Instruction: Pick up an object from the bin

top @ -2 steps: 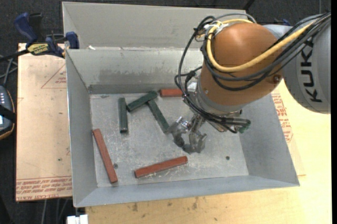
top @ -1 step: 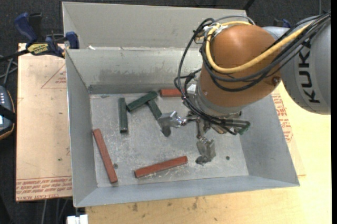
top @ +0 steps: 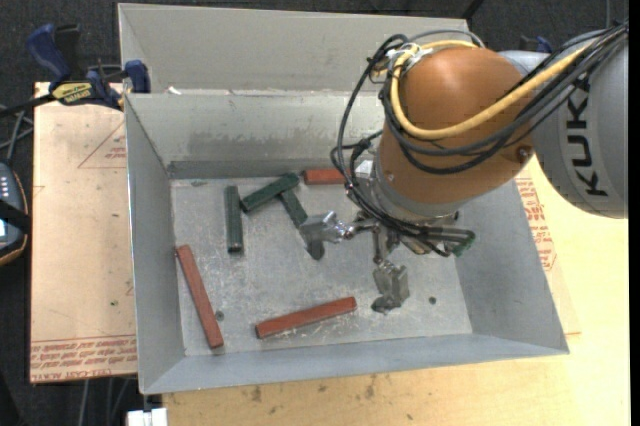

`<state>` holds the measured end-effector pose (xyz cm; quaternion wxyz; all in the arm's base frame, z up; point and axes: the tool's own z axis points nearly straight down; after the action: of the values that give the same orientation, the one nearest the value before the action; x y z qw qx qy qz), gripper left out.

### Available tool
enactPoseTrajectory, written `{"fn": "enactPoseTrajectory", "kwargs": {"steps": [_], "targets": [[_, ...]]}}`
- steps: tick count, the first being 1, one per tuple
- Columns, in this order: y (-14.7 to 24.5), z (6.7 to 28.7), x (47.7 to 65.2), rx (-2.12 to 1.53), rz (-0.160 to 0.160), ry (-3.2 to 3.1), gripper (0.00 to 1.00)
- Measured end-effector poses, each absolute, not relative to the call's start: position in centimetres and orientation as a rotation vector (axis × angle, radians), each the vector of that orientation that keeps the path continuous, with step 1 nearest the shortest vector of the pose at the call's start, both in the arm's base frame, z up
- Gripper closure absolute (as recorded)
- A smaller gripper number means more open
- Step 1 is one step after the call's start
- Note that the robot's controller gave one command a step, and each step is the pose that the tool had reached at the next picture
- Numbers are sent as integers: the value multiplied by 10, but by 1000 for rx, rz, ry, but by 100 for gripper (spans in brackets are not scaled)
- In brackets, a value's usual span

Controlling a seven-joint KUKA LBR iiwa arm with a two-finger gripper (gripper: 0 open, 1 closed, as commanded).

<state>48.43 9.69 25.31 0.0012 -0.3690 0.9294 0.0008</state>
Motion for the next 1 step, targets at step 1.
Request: {"fn": "enactPoseTrajectory", "kwargs": {"steps": [1], "targets": [[86,193,485,-1144,0,2919,0]]}}
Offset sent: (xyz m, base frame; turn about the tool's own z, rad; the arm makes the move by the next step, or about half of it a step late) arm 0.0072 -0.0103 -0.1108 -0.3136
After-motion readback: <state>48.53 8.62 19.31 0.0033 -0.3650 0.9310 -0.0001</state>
